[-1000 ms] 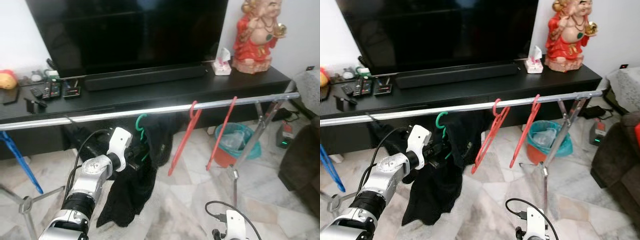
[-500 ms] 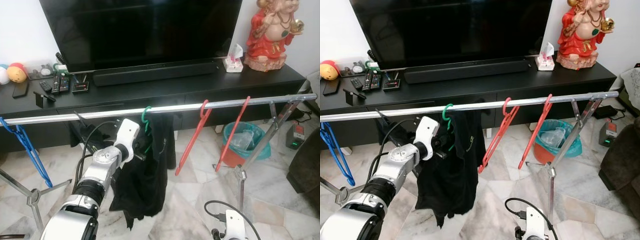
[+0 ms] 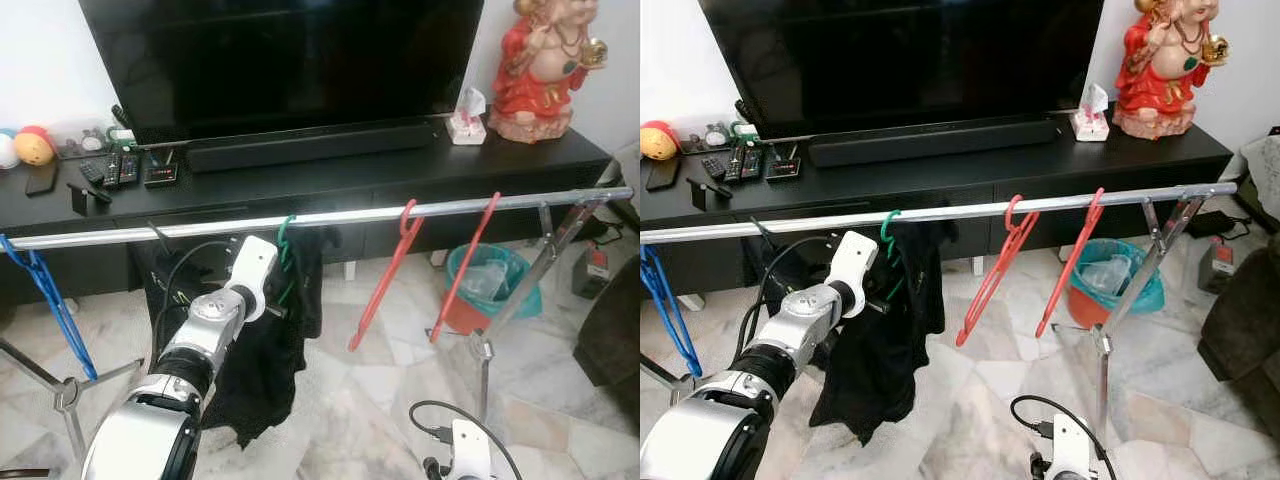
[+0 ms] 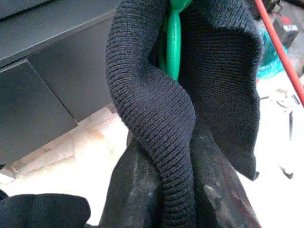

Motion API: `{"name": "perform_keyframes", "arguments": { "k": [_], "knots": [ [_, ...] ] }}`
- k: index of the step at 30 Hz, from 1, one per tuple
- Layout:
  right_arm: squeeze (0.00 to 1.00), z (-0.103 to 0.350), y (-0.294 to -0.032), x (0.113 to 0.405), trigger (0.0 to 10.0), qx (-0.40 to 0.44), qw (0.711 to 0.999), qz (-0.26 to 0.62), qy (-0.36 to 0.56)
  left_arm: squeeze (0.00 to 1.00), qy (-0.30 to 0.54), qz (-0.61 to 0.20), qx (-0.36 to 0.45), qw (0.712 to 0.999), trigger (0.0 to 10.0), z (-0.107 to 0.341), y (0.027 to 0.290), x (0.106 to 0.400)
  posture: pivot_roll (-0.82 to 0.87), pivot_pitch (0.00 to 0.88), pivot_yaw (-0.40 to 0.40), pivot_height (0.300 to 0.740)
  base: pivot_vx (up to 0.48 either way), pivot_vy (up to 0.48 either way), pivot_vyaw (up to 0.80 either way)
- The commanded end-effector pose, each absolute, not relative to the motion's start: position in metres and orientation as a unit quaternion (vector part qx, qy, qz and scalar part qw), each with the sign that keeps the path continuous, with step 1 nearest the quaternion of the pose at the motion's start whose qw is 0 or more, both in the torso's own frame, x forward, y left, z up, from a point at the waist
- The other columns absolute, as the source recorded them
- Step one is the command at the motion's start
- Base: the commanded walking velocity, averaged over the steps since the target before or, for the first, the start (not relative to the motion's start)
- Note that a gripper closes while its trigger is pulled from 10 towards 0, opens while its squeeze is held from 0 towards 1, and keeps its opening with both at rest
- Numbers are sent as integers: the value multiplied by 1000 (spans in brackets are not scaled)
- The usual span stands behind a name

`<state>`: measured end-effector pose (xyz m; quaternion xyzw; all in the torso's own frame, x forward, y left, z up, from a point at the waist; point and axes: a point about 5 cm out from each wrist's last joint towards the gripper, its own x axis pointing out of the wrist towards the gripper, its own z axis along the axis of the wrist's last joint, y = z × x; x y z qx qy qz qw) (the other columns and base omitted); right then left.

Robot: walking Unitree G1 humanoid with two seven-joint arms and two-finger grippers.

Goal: Hang hanger

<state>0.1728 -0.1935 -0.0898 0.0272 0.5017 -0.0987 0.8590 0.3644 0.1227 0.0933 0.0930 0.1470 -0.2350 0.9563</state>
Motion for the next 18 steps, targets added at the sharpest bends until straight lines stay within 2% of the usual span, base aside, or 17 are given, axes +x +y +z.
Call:
{"name": "perform_keyframes", "arguments": {
  "k": [1,11,16,18],
  "knots": [
    [0,-90,-191,174,10000,34,859,-101,500,0,177,-248,103,947,10000,85,126,361,-217,0,49,740,0,0,0],
    [0,-90,-191,173,10000,36,859,-100,500,0,215,-269,118,931,10000,70,130,352,-213,0,54,740,0,0,0],
    [0,-90,-191,174,10000,37,860,-101,499,0,127,-254,94,954,10000,96,131,363,-213,0,50,740,0,0,0],
    [0,-90,-191,174,10000,36,860,-101,499,0,119,-251,92,956,10000,99,132,364,-208,0,48,740,0,0,0]
  ]
}}
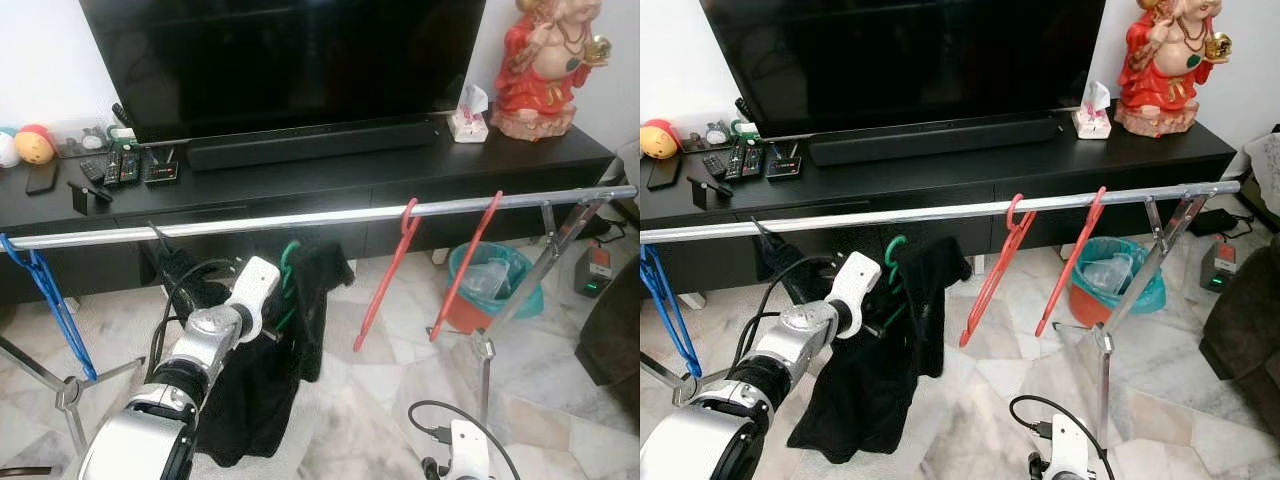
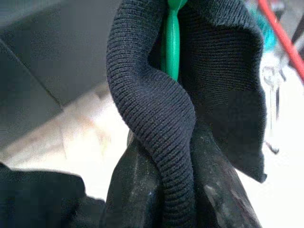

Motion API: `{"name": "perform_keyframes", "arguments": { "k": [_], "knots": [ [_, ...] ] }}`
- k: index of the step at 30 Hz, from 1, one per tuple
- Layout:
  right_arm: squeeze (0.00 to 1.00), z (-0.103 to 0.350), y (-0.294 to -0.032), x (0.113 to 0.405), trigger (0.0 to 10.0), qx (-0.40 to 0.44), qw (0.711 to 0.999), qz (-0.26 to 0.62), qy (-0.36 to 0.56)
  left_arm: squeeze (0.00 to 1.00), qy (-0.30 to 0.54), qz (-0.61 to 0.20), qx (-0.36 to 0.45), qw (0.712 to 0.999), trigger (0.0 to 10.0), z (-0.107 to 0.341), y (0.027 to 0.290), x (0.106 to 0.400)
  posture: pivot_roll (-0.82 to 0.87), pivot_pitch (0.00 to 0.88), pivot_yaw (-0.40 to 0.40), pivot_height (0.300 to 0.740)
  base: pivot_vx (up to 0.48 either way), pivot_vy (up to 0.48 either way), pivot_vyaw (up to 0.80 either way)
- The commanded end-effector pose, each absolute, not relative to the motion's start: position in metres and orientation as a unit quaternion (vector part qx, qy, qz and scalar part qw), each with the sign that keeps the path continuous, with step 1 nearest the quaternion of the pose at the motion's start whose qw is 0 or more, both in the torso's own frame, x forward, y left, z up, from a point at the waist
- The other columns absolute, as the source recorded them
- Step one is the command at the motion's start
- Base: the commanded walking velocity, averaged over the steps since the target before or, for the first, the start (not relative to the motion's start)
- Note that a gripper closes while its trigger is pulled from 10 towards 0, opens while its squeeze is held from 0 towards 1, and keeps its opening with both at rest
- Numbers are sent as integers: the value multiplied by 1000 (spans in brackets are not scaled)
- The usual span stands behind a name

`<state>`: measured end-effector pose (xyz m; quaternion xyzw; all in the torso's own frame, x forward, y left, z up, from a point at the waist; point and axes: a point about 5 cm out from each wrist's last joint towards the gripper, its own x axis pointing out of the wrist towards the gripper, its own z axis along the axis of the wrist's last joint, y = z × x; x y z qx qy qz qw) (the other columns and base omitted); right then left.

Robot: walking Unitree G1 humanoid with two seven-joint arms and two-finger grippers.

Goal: Hang hanger

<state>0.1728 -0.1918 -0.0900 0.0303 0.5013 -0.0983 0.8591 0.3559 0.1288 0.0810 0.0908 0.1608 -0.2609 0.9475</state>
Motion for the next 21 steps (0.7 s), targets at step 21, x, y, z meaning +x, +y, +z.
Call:
{"name": "perform_keyframes", "arguments": {
  "k": [21],
  "knots": [
    [0,-89,-192,174,10000,37,861,-103,497,0,97,-173,102,975,10000,126,128,384,-219,0,55,740,0,0,0]
  ]
}}
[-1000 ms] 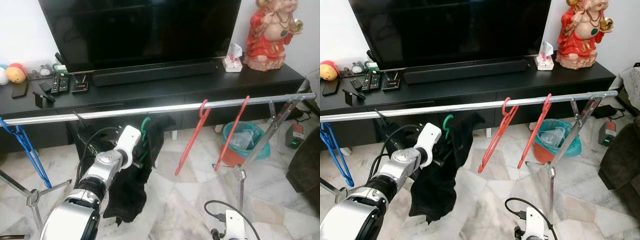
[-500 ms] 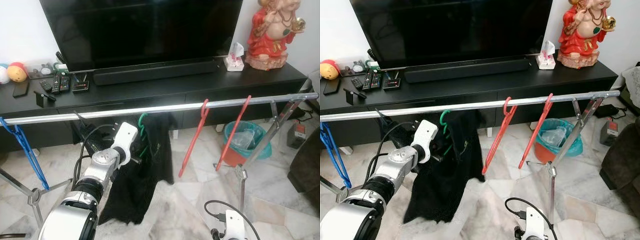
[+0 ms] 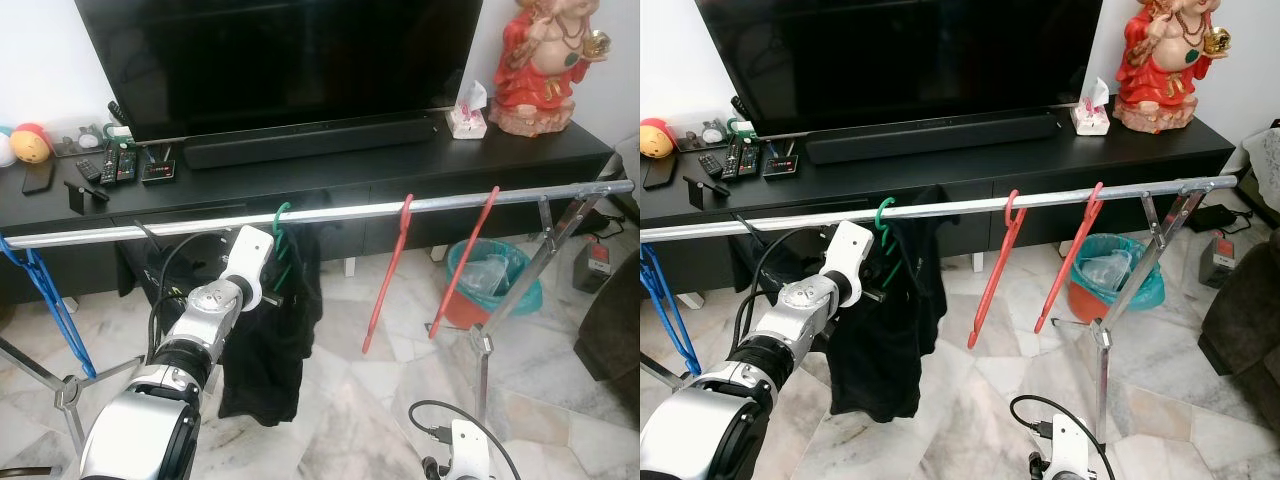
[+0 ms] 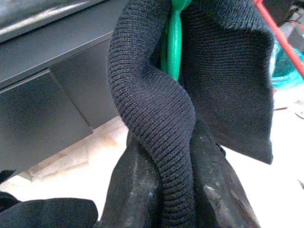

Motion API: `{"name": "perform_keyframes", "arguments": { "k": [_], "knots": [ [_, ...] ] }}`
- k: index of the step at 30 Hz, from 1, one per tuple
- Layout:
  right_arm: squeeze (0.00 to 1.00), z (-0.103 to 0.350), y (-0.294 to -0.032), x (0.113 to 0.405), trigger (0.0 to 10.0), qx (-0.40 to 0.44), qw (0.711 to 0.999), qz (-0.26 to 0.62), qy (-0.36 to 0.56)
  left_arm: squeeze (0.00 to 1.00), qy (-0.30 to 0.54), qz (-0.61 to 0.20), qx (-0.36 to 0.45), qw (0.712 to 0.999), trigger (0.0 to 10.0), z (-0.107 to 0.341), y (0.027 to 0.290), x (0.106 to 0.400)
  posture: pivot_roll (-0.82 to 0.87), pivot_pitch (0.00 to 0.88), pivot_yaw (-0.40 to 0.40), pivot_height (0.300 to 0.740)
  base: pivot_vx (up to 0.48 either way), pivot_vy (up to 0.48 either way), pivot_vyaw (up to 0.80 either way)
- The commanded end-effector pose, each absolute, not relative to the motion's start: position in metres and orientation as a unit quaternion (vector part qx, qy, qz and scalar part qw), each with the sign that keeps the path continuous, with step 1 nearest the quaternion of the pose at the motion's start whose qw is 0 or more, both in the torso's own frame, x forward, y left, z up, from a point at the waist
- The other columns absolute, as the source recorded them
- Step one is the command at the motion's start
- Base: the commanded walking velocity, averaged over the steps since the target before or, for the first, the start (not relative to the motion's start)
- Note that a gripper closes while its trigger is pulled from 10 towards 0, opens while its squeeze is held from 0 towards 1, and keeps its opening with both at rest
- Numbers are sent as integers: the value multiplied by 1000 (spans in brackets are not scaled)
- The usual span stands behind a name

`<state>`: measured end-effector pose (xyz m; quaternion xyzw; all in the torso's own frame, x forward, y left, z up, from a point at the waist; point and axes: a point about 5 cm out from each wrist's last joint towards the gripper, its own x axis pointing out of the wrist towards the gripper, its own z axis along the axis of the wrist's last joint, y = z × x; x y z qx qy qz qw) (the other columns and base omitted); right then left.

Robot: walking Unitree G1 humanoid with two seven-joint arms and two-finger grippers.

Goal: Hang hanger

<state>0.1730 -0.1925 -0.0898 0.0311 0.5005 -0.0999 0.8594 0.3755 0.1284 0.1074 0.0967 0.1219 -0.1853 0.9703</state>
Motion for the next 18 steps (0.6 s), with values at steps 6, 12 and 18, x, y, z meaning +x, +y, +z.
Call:
{"name": "perform_keyframes", "arguments": {
  "k": [6,12,18],
  "knots": [
    [0,-89,-191,174,10000,38,861,-104,496,0,130,-129,107,977,10000,121,133,386,-220,0,56,740,0,0,0],
    [0,-89,-191,174,10000,39,861,-103,497,0,173,-162,127,963,10000,105,130,379,-220,0,57,740,0,0,0],
    [0,-89,-191,174,10000,40,861,-103,497,0,199,-202,139,949,10000,93,128,372,-214,0,58,740,0,0,0]
  ]
}}
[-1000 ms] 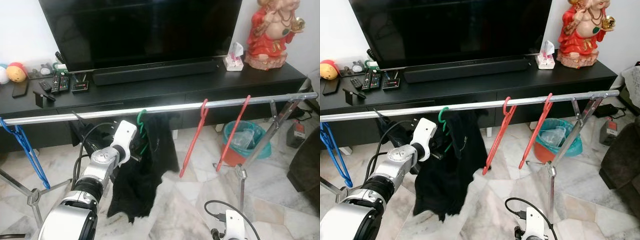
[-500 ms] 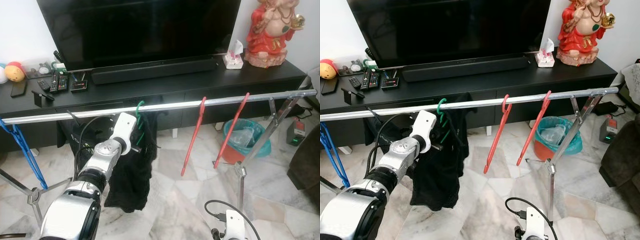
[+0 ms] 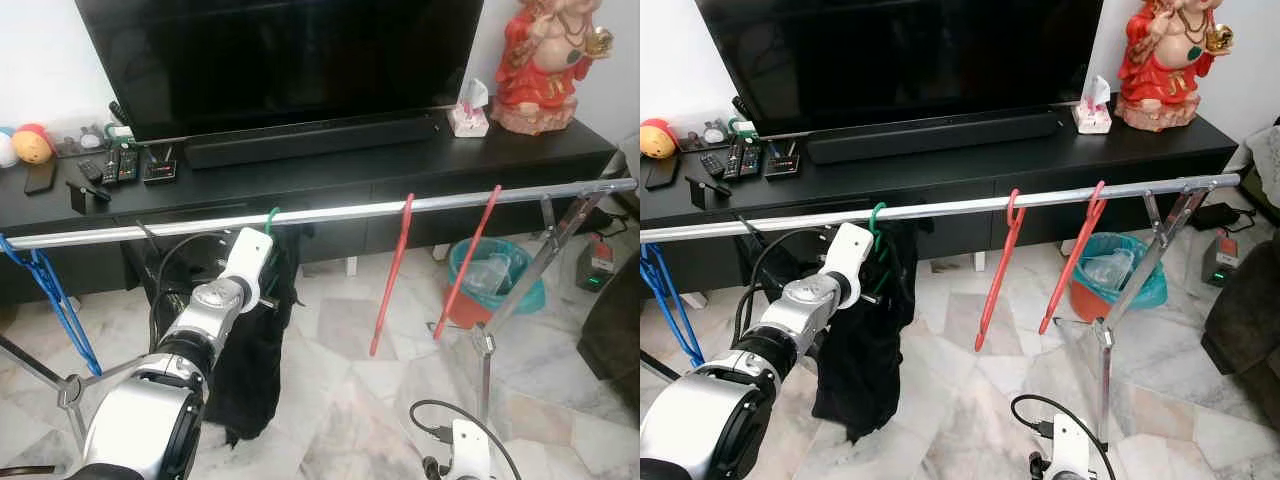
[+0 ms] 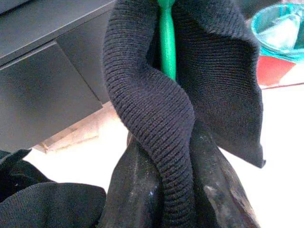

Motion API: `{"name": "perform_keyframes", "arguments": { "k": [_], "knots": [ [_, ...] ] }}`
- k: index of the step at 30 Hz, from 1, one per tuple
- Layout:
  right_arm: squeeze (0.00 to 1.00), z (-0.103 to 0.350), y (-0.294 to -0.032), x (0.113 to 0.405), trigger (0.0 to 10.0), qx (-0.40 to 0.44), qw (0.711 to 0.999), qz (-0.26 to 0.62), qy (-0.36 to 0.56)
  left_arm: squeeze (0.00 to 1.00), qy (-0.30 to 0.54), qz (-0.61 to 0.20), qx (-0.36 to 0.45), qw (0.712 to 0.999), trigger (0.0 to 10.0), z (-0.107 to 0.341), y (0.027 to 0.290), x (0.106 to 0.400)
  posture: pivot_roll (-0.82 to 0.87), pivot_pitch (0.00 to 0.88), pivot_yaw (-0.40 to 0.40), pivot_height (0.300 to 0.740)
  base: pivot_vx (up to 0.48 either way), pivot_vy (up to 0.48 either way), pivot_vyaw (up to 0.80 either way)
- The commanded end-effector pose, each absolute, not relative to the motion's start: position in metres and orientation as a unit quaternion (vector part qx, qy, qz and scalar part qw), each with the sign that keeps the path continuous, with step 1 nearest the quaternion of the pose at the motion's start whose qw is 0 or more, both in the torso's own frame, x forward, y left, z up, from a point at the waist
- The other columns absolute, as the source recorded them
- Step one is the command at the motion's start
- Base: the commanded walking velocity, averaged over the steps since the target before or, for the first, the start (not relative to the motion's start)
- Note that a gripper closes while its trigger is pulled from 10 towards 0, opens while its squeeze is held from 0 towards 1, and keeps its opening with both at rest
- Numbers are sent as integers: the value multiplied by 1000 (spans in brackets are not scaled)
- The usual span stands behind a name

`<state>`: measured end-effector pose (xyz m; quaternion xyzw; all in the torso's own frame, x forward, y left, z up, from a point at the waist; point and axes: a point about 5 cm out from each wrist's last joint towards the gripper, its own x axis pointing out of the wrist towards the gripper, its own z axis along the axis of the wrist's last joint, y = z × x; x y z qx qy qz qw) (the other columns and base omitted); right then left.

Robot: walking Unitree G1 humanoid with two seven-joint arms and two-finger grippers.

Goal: Hang hanger

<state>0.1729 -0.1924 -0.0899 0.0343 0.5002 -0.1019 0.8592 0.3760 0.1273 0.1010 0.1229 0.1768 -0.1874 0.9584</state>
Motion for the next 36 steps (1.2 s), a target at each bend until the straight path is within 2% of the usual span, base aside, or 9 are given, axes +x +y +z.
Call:
{"name": "perform_keyframes", "arguments": {
  "k": [1,6,7,8,10,22,36],
  "knots": [
    [0,-89,-191,174,10000,40,861,-103,497,0,199,-202,139,949,10000,93,128,372,-214,0,58,740,0,0,0],
    [0,-89,-191,175,10000,40,861,-103,497,0,198,-209,130,949,10000,90,130,369,-214,0,58,740,0,0,0],
    [0,-89,-191,175,10000,40,861,-103,497,55,198,-209,130,949,10000,90,130,369,-214,0,58,740,0,0,0],
    [0,-89,-191,175,10000,40,861,-102,497,973,192,-208,121,951,10000,92,129,370,-211,0,54,740,0,0,0],
    [0,-89,-191,175,10000,39,861,-102,497,1000,187,-205,115,954,10000,94,129,371,-212,0,53,740,0,0,0],
    [0,-89,-192,175,10000,37,861,-101,496,1000,151,-242,83,955,10000,105,125,372,-210,0,49,740,0,0,0],
    [0,-89,-193,174,10000,45,860,-111,496,1000,91,-271,66,956,10000,121,152,355,-198,0,45,740,0,0,0]
  ]
}}
